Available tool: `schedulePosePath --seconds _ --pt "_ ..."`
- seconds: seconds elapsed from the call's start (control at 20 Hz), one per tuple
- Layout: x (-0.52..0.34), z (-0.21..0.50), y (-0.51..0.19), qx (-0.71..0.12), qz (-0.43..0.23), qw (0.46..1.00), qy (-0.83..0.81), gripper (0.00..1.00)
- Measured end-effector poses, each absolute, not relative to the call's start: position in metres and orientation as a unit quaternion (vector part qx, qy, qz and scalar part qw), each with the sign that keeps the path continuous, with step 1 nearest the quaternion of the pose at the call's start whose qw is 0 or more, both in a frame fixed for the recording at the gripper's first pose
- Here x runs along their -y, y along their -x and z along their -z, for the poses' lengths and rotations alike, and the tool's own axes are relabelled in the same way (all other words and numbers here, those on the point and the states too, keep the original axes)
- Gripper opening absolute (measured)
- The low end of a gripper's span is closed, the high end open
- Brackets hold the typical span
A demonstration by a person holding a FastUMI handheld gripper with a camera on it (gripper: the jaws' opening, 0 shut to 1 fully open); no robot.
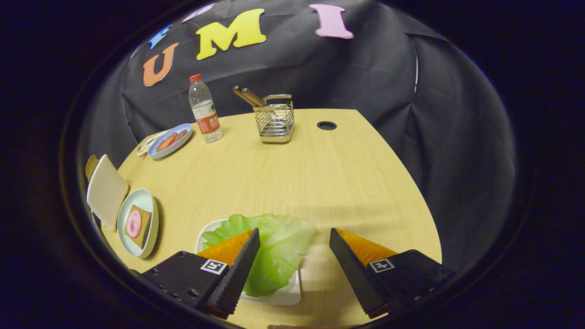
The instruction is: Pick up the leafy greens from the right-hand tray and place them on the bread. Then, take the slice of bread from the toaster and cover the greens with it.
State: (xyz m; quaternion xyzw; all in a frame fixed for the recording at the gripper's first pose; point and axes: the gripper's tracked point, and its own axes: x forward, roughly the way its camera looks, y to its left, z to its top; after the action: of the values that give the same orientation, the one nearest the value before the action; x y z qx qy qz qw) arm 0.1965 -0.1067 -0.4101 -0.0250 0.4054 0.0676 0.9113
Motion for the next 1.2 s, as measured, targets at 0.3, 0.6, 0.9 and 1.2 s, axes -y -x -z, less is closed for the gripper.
schedulePosePath --seconds 0.3,0.6,0.9,1.2 --pt "0.097 0.425 -0.197 -0.441 -0.072 0.895 0.009 0.71" --pt "0.094 0.415 -0.202 -0.429 -0.054 0.901 0.030 0.23" --pt "0.096 0.403 -0.199 -0.414 -0.032 0.909 0.033 0.01" --pt "0.075 0.360 -0.186 -0.377 -0.037 0.925 0.027 0.01"
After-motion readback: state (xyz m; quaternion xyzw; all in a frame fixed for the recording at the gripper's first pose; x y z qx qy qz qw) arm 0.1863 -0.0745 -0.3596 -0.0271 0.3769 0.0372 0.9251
